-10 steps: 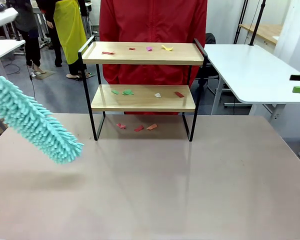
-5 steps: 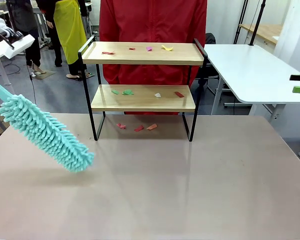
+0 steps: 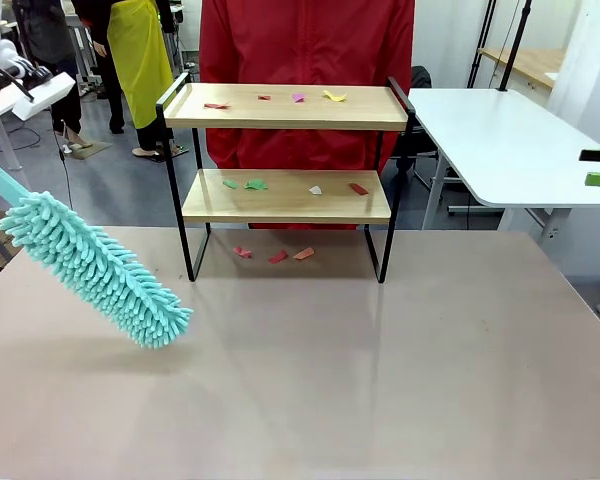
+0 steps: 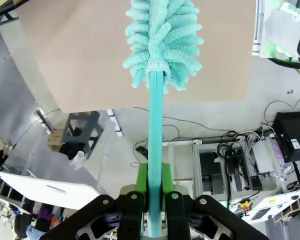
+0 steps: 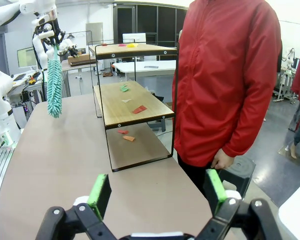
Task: Clean the shelf.
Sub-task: Clean the specific section of the Shelf indicated by the human with the Duster.
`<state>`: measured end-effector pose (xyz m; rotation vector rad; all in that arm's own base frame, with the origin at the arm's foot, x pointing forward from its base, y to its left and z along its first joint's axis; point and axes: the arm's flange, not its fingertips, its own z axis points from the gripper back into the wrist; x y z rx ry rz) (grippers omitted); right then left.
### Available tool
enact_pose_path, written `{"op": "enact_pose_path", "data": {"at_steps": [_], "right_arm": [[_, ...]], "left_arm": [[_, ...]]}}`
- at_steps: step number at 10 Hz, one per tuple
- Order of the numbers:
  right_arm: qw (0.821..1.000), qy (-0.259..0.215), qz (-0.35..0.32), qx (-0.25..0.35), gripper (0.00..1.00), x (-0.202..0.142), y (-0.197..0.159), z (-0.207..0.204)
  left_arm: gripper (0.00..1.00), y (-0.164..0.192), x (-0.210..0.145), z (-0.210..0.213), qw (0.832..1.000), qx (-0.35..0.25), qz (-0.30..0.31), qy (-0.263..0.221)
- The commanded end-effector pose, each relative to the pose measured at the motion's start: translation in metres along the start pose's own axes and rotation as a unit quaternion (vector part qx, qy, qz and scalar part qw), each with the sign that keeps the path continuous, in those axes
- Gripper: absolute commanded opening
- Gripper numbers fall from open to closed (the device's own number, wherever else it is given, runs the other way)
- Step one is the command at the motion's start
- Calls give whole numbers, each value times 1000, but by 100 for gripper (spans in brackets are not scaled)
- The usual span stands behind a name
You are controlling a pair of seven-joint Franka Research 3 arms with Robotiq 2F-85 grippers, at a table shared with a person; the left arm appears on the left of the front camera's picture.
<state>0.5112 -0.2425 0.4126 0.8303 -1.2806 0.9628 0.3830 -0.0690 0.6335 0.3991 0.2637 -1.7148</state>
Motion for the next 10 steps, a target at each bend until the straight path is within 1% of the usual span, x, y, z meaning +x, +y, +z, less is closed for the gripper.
{"op": "enact_pose_path", "data": {"at_steps": [1,10], "right_arm": [[1000,-1,2,1,100,2,1,-1],[1000,-1,2,1,100,2,1,-1]], "left_arm": [[13,-1,-4,4,1000,2,-7,4],[13,-1,-4,4,1000,2,-7,4]]}}
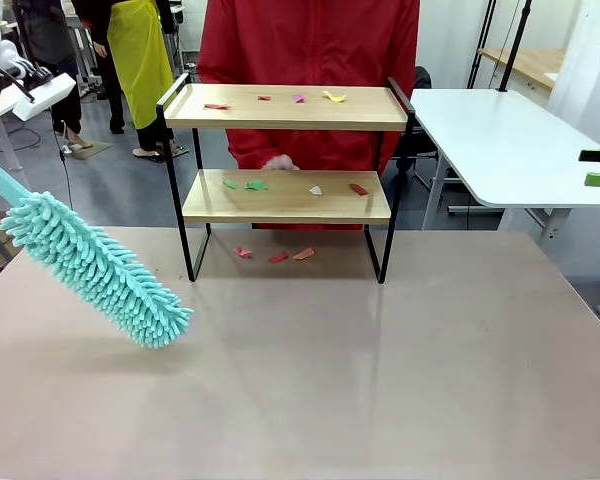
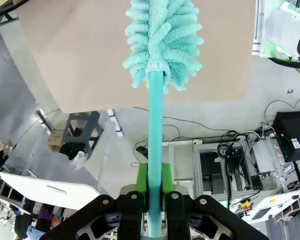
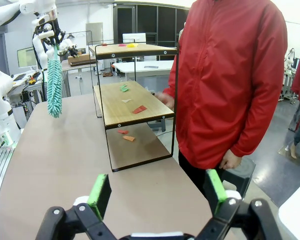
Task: Clean the shelf.
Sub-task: Clean the specific section of the Shelf indicated by the human with the Duster.
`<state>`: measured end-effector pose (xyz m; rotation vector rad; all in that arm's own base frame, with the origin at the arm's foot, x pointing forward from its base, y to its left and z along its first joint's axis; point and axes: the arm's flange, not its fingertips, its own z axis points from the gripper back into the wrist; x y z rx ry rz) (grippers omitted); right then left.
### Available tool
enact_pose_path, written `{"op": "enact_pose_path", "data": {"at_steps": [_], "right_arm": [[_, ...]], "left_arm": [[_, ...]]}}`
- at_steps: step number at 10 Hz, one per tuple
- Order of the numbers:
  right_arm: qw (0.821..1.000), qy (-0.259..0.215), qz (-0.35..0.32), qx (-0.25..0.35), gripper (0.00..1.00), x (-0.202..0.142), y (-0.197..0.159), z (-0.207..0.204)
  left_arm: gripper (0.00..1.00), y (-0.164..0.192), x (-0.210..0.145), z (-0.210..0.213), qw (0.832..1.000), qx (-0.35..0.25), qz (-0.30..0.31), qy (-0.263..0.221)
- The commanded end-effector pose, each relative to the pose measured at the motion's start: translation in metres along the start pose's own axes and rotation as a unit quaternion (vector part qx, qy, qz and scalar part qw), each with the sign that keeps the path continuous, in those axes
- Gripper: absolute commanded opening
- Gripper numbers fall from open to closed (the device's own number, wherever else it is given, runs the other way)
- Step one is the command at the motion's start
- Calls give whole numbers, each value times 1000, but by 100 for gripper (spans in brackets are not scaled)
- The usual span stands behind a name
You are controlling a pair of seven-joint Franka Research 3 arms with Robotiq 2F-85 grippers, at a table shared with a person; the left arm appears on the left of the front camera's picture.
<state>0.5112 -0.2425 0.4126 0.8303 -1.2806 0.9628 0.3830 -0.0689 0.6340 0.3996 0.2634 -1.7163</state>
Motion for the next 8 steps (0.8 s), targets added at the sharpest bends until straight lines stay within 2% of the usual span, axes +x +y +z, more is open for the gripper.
{"op": "enact_pose_path", "data": {"at_steps": [1,8], "right_arm": [[1000,-1,2,1,100,2,1,-1],[1000,-1,2,1,100,2,1,-1]], "left_arm": [[13,-1,-4,4,1000,1,-7,4],[13,-1,-4,4,1000,1,-7,4]]}}
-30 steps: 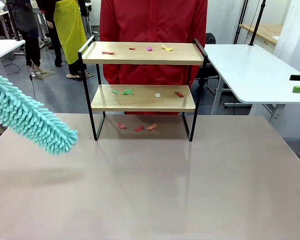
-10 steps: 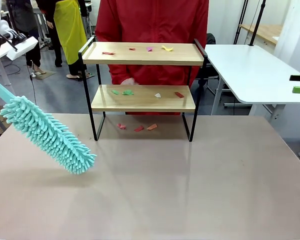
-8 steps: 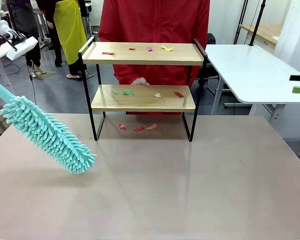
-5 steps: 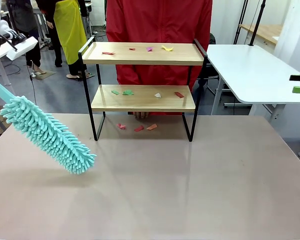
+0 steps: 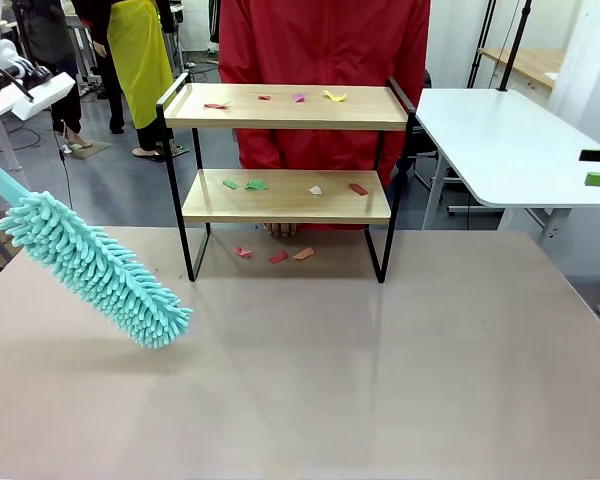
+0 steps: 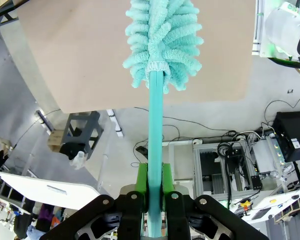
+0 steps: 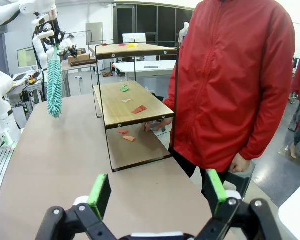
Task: Clean the shelf.
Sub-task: Clean the specific section of the Shelf indicated by the human with the Duster.
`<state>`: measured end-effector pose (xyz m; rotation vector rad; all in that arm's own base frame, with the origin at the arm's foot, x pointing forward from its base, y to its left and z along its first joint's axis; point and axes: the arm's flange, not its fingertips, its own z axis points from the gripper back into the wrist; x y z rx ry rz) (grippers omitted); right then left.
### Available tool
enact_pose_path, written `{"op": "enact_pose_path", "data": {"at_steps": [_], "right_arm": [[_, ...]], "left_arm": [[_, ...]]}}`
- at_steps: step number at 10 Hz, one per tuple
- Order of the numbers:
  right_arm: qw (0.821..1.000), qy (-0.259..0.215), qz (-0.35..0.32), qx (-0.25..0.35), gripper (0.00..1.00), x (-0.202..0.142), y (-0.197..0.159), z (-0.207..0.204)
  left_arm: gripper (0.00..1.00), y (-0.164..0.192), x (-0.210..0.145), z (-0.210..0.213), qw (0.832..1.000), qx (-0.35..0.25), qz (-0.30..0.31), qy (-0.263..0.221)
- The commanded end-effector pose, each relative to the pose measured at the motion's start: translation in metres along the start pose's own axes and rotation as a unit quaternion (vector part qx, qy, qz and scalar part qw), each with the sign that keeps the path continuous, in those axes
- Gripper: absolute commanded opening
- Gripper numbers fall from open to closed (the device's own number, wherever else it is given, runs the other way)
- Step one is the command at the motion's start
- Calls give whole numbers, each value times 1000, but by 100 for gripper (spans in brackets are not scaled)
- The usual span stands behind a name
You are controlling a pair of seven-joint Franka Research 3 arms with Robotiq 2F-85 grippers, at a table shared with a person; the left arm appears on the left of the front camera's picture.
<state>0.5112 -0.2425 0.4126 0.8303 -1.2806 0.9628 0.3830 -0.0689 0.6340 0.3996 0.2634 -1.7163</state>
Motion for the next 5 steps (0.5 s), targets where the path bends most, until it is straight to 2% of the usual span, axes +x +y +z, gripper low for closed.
{"op": "enact_pose_path", "data": {"at_steps": [1,5], "right_arm": [[1000,-1,2,1,100,2,1,-1],[1000,-1,2,1,100,2,1,-1]], "left_arm": [[13,-1,-4,4,1000,1,-7,4],[13,-1,-4,4,1000,1,-7,4]]}}
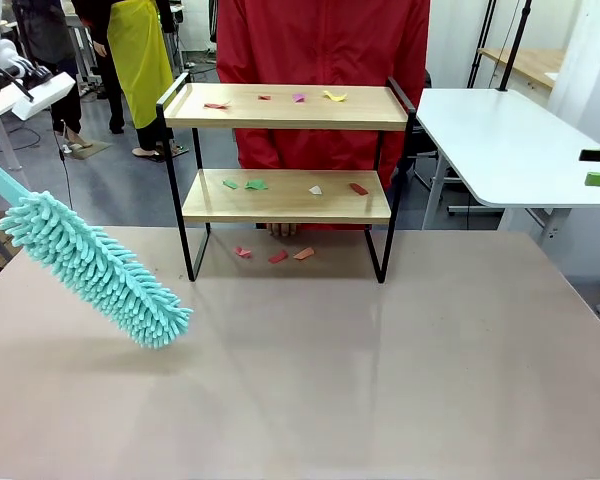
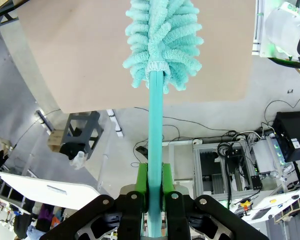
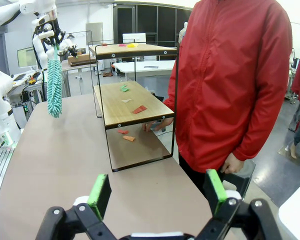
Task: Clean the shelf.
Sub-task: Clean the specific section of the Shelf indicated by the human with the Duster.
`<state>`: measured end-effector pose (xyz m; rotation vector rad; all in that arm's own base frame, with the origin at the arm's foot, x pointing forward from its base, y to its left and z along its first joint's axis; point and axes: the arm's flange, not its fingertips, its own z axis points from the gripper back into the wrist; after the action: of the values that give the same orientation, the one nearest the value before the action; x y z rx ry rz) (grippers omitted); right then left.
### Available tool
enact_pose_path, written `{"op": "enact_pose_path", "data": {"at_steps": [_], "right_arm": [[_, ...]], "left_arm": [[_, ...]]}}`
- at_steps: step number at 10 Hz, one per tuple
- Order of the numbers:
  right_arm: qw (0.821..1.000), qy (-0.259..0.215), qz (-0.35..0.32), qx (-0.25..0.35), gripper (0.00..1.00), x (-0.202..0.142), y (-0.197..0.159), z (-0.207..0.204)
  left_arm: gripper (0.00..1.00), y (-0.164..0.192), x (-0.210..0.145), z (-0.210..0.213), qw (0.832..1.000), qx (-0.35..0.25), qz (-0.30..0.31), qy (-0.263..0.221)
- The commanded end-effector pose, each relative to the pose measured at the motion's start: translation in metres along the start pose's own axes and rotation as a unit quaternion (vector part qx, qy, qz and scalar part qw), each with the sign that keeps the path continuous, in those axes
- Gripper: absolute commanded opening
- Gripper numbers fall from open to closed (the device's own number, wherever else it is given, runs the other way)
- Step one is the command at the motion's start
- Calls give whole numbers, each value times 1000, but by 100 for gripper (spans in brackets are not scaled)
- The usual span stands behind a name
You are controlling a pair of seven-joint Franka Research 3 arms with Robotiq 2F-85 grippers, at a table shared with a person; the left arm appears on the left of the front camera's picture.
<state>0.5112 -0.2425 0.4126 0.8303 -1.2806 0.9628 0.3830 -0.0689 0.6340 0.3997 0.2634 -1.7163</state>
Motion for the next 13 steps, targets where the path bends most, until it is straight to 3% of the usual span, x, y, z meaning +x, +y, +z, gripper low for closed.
{"op": "enact_pose_path", "data": {"at_steps": [1,5,7,11,13], "right_arm": [[1000,-1,2,1,100,2,1,-1],[1000,-1,2,1,100,2,1,-1],[1000,-1,2,1,100,2,1,-1],[1000,-1,2,1,100,2,1,-1],[1000,-1,2,1,100,2,1,-1]], "left_arm": [[13,0,0,0,1000,0,0,0],[13,-16,40,-43,985,20,-14,-169],[13,-25,65,-59,966,29,34,-255],[13,-56,113,-55,931,-20,188,-314],[13,-64,133,-65,923,-45,207,-322]]}}
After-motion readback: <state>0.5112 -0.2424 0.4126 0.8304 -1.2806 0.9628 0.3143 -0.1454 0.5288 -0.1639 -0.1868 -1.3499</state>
